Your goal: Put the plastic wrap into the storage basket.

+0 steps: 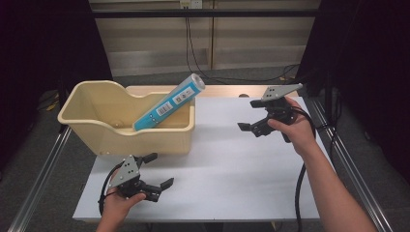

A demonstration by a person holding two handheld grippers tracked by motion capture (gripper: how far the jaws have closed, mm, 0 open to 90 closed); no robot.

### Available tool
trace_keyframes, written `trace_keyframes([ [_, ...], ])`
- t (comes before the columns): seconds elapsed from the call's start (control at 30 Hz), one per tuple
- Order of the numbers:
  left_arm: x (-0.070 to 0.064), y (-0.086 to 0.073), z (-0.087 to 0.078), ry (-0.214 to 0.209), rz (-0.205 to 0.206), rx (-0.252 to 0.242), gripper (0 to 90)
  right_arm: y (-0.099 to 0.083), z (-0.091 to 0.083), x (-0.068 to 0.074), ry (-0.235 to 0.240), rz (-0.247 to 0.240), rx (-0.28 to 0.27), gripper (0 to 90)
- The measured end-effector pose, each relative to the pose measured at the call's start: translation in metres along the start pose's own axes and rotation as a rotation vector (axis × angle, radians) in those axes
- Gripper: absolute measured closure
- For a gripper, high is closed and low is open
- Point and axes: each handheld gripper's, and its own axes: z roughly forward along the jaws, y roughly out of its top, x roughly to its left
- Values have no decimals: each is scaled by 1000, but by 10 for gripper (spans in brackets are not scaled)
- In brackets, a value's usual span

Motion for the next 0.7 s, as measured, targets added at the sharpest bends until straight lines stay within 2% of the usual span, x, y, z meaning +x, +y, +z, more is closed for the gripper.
trace_keyframes([
  [0.7, 0, 0, 1, -1, 3, 1, 18, -48, -16, 3, -27, 51, -54, 60],
])
